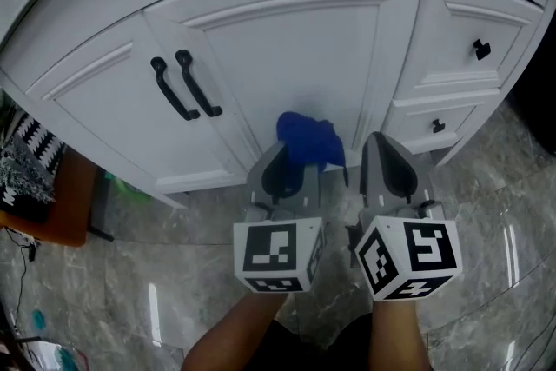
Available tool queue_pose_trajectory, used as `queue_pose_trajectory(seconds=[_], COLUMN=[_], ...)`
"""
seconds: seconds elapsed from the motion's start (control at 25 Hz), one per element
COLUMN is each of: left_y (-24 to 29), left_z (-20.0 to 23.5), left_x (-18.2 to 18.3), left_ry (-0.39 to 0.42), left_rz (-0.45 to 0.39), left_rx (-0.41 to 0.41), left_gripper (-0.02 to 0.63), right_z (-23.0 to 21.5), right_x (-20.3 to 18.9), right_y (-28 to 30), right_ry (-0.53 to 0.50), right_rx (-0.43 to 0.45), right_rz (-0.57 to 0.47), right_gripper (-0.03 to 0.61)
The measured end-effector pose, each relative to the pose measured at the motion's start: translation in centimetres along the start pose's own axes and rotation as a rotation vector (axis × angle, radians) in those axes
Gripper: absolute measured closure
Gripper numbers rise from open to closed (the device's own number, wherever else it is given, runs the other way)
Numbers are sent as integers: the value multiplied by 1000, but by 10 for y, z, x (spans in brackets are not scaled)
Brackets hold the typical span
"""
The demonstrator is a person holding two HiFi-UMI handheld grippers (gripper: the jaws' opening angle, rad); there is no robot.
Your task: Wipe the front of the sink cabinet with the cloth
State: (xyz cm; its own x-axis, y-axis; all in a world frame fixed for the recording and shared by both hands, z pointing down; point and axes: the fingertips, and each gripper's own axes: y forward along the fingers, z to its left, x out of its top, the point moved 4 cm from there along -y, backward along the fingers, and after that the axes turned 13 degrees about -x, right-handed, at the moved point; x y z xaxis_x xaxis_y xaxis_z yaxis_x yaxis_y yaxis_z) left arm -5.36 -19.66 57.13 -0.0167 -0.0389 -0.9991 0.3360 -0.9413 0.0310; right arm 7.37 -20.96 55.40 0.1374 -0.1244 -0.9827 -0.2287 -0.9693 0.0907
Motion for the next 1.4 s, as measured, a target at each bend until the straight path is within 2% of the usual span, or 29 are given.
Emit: queue_pose_trajectory(seconds=[0.16, 0.32, 0.48, 0.56, 0.64, 0.84, 0.96, 1.04, 1.12, 1.28, 1.4], left_y=[-36, -49, -60, -75, -95, -144, -171, -185, -200, -228, -248], left_z=[11, 18, 23, 31, 34, 22, 21, 16, 7, 1, 6], left_x=[1, 9, 7, 12, 30, 111, 185, 239, 294, 388, 447], left_ry=[-33, 17, 45, 36, 22, 8, 63, 128, 150, 102, 82], left_rz=[-22, -50, -40, -28, 18, 186, 184, 167, 166, 189, 206], left_rx=[59, 90, 103, 148, 185, 167, 162, 160, 135, 75, 63], left_gripper=[549, 549, 549, 549, 549, 549, 549, 549, 549, 549, 549], right_z=[34, 62, 81, 90, 97, 97, 102, 103, 97, 79, 75], right_x=[-14, -20, -29, -29, -11, 68, 127, 174, 229, 342, 424], right_y=[2, 1, -2, -7, -18, -54, -74, -83, -100, -141, -163], right_ry=[-50, -98, -154, -186, -240, -295, -364, -376, -367, -361, -384], right_rx=[100, 170, 229, 254, 259, 246, 253, 276, 284, 266, 258], right_rz=[11, 8, 23, 50, 72, 183, 246, 245, 239, 273, 242], right_gripper=[578, 578, 578, 578, 578, 578, 578, 578, 578, 578, 578])
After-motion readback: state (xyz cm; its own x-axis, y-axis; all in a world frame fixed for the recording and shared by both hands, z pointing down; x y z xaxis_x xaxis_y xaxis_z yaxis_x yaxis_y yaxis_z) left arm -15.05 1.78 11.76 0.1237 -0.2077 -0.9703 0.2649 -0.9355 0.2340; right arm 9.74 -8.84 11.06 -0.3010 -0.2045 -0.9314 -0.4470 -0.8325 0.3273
